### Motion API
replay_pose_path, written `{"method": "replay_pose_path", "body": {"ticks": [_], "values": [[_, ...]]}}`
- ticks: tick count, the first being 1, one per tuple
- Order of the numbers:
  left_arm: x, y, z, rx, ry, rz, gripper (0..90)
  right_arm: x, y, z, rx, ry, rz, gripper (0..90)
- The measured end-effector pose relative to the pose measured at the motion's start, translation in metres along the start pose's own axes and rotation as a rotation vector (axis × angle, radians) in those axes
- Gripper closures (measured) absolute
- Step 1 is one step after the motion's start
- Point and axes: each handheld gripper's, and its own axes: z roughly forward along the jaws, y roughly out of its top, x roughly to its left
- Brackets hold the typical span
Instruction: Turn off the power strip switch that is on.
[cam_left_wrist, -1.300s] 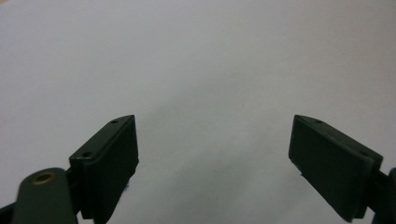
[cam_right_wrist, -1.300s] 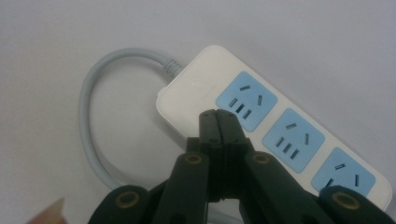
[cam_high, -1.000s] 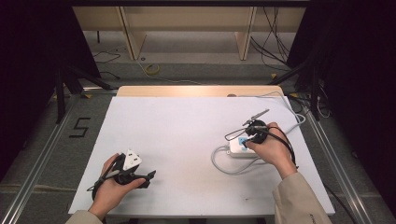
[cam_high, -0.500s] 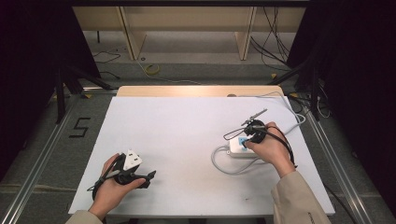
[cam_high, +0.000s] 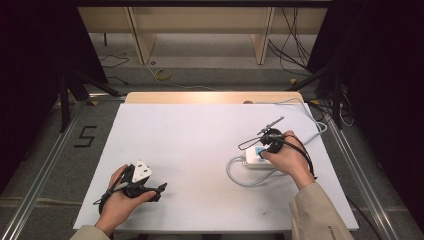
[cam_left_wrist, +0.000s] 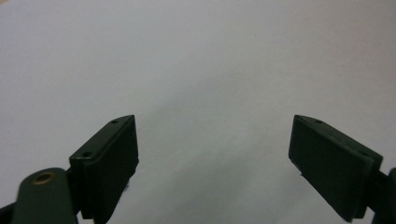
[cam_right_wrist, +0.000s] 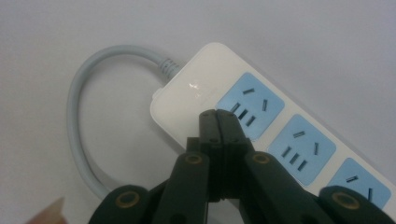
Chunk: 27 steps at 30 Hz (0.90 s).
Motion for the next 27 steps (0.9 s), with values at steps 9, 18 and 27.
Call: {"method": "replay_pose_path", "body": {"ticks": [9, 18, 27], "values": [[-0.0002, 0.0002, 0.0001, 0.002, -0.001, -0.001, 15.6, 0.0004, 0.0006, 0.0035, 0.016, -0.002, -0.002, 90.0], [-0.0003, 0.0003, 0.0003, 0.003, -0.003, -0.002, 15.6, 0.0000, 0.0010, 0.0051, 0.024, -0.006, -0.004, 90.0], [-0.0003, 0.0003, 0.0004, 0.003, -0.004, -0.001, 15.6, 0.0002, 0.0019, 0.0074, 0.040, -0.007, -0.002, 90.0]]}}
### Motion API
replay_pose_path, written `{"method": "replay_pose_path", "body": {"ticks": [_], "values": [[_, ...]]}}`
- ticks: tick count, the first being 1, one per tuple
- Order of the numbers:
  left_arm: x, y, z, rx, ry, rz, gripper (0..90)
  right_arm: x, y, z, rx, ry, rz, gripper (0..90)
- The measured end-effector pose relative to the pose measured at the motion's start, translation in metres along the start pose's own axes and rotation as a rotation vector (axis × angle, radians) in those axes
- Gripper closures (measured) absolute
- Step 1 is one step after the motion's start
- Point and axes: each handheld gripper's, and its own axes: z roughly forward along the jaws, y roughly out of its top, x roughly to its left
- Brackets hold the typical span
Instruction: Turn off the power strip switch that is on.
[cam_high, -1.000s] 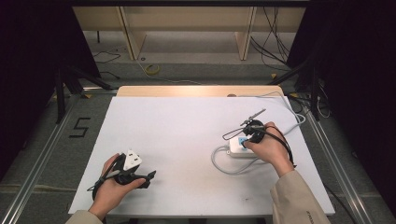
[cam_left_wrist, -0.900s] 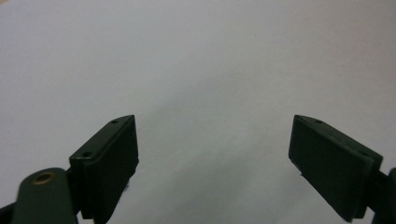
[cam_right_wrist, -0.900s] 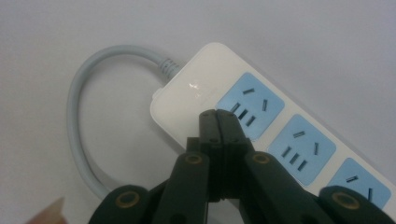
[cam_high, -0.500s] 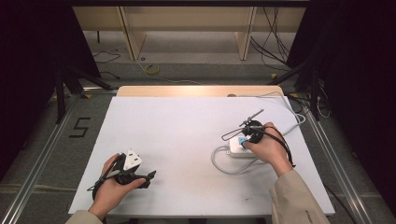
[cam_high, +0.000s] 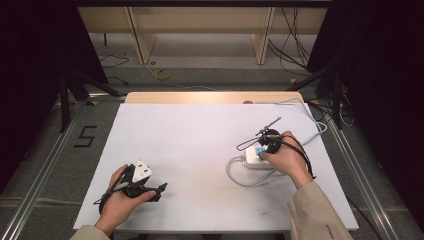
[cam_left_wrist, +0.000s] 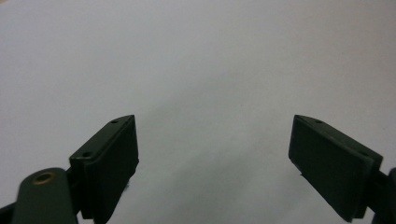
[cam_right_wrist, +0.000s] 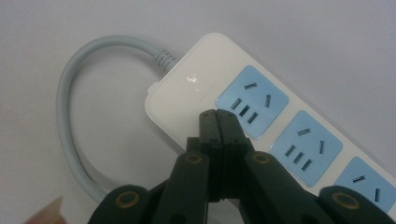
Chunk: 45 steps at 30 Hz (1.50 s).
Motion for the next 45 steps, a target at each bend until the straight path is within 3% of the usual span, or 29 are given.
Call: {"method": "replay_pose_path", "body": {"ticks": [20, 45], "values": [[-0.0003, 0.0002, 0.0000, 0.001, 0.001, 0.003, 15.6, 0.0004, 0.0005, 0.0043, 0.036, 0.011, 0.003, 90.0], [0.0001, 0.0004, -0.0003, -0.001, 0.005, 0.004, 15.6, -0.0006, 0.0024, 0.0080, 0.030, -0.009, -0.002, 90.0]]}}
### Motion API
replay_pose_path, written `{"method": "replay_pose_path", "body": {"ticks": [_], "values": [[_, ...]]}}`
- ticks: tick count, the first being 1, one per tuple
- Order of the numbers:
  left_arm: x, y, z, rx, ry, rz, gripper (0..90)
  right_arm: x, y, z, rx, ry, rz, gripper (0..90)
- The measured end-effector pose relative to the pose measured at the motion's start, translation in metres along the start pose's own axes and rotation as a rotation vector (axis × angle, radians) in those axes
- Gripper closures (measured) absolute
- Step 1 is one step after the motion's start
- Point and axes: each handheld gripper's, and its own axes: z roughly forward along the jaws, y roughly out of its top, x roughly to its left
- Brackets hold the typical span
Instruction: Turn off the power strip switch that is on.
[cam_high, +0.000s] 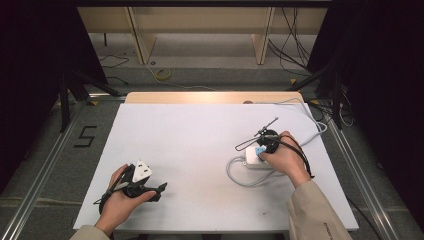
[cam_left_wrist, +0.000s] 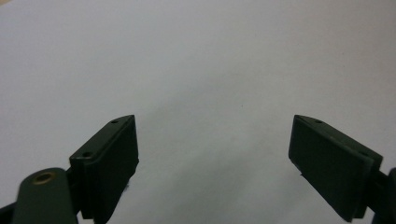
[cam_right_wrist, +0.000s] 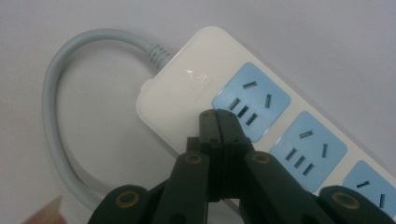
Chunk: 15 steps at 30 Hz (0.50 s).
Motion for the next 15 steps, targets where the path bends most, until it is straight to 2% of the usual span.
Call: {"method": "replay_pose_path", "body": {"ticks": [3, 15], "values": [[0.0003, 0.0001, 0.0000, -0.001, 0.001, -0.001, 15.6, 0.0005, 0.0004, 0.0002, 0.008, -0.004, -0.011, 90.0], [0.0017, 0.0012, -0.0018, -0.016, 0.014, 0.000, 16.0, -0.0003, -0.0004, 0.0006, 0.004, 0.006, 0.010, 90.0]]}}
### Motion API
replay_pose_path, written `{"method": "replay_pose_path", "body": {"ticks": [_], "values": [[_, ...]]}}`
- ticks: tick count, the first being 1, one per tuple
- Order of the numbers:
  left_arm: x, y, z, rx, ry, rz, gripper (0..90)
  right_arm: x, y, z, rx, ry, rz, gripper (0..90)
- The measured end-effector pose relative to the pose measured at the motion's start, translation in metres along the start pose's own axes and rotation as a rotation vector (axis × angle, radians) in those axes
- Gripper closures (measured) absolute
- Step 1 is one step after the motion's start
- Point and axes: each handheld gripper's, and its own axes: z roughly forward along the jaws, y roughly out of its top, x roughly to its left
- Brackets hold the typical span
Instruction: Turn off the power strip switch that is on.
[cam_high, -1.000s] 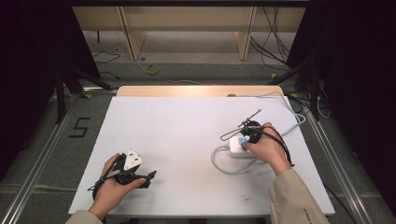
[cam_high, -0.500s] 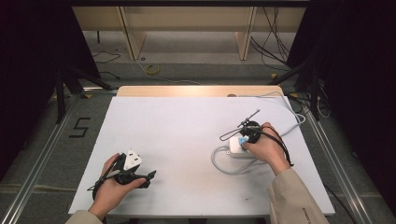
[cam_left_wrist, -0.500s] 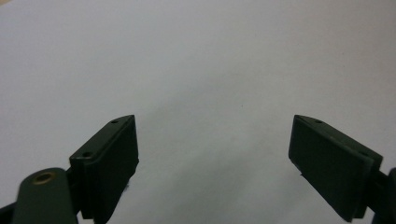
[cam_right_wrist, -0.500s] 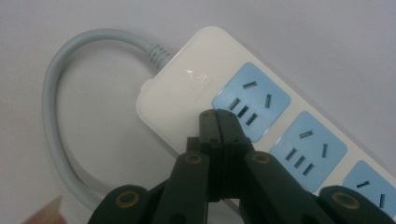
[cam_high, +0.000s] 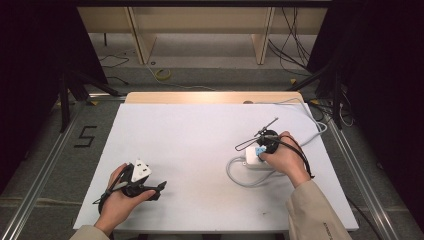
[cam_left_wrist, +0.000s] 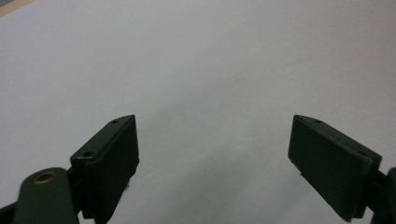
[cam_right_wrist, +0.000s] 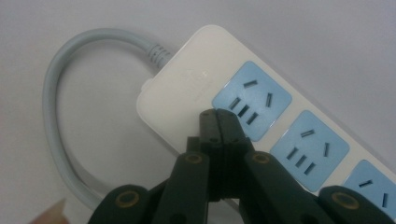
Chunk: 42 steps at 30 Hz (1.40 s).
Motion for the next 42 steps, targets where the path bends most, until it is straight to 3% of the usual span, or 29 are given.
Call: {"method": "replay_pose_path", "body": {"ticks": [10, 42], "values": [[0.0006, 0.0002, -0.0004, -0.003, 0.004, -0.001, 16.0, -0.0026, 0.0001, 0.0001, 0.005, 0.020, 0.011, 90.0], [0.0009, 0.0005, -0.0012, -0.009, 0.004, -0.006, 16.0, 0.0006, 0.0011, 0.0014, 0.023, -0.003, 0.015, 90.0]]}}
